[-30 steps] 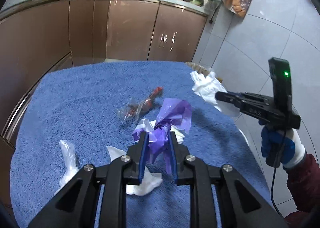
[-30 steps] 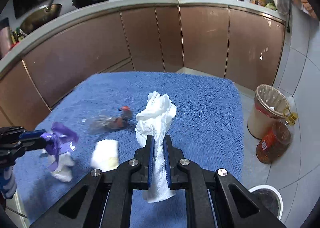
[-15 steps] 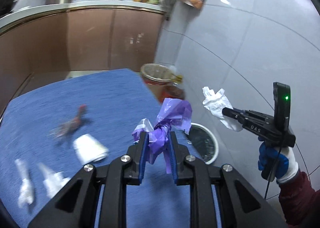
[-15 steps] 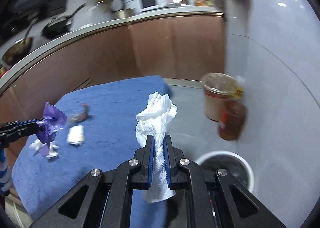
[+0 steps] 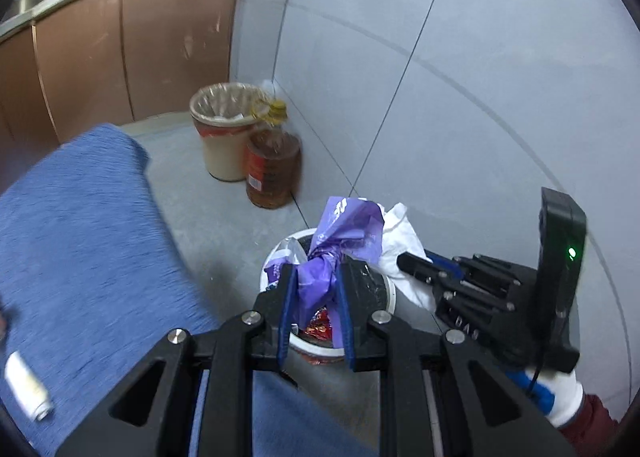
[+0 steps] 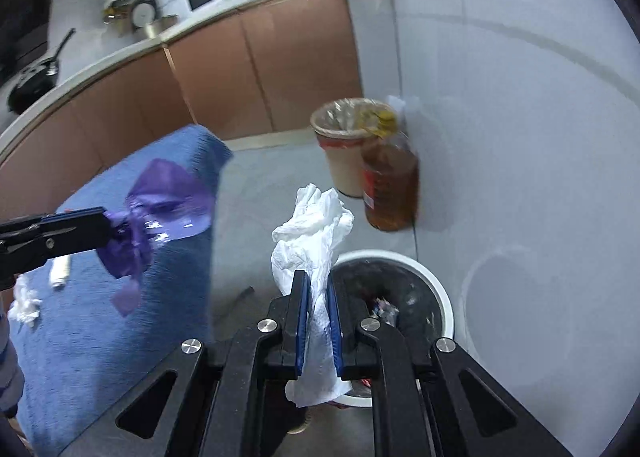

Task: Collect trash
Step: 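Carry the purple wrapper and tissue over the bin and open both grippers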

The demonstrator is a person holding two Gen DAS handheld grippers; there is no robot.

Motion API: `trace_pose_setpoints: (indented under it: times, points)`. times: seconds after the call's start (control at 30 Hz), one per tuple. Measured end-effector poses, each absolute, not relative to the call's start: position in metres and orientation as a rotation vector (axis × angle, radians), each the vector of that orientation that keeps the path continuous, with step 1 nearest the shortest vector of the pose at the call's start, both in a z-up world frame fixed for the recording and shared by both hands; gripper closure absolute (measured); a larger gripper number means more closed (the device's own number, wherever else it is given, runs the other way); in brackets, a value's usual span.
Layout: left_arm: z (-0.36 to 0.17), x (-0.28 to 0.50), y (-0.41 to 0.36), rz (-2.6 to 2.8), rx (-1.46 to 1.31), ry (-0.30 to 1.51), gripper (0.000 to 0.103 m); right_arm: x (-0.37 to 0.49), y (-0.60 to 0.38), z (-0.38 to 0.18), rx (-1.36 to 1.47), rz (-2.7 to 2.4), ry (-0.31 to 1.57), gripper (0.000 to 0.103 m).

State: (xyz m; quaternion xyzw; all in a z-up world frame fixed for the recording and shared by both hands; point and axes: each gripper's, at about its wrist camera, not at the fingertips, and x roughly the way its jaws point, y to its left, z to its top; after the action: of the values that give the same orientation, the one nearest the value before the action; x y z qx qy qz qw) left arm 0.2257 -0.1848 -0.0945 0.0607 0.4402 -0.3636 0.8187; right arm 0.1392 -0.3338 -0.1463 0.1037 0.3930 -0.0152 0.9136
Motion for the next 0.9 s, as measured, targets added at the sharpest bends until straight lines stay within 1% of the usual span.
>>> trace_pose_setpoints:
  times: [0.13, 0.3, 0.4, 0.47, 0.57, 0.67, 0.8, 0.9]
  points:
    - [-0.131, 0.249, -0.223, -0.751, 0.143, 1.01, 0.084, 0.154, -0.353, -0.171, 0.226, -0.074, 0.857, 0.092]
    - [-0.167, 0.269, -0.252, -0.746, 0.129, 1.091, 0.082, 0.165, -0.367, -0.195, 0.218, -0.114, 0.903, 0.092]
    - [-0.183, 0.279, -0.263, -0.749, 0.1, 1.14, 0.082, 0.168, -0.372, -0.206, 0.209, -0.139, 0.926, 0.081]
    - [-0.191, 0.282, -0.269, -0.76, 0.083, 1.162, 0.081, 0.167, -0.373, -0.21, 0.2, -0.156, 0.932, 0.07]
    - [-0.198, 0.284, -0.275, -0.768, 0.071, 1.172, 0.079, 0.163, -0.377, -0.212, 0.192, -0.178, 0.935, 0.062]
    - [-0.199, 0.281, -0.273, -0.762, 0.069, 1.169, 0.078, 0.16, -0.377, -0.212, 0.191, -0.192, 0.937, 0.058]
    - [-0.188, 0.272, -0.262, -0.749, 0.071, 1.142, 0.077, 0.157, -0.377, -0.208, 0.202, -0.2, 0.931, 0.058]
    - [-0.167, 0.259, -0.25, -0.728, 0.111, 1.067, 0.077, 0.149, -0.372, -0.199, 0.212, -0.193, 0.913, 0.053]
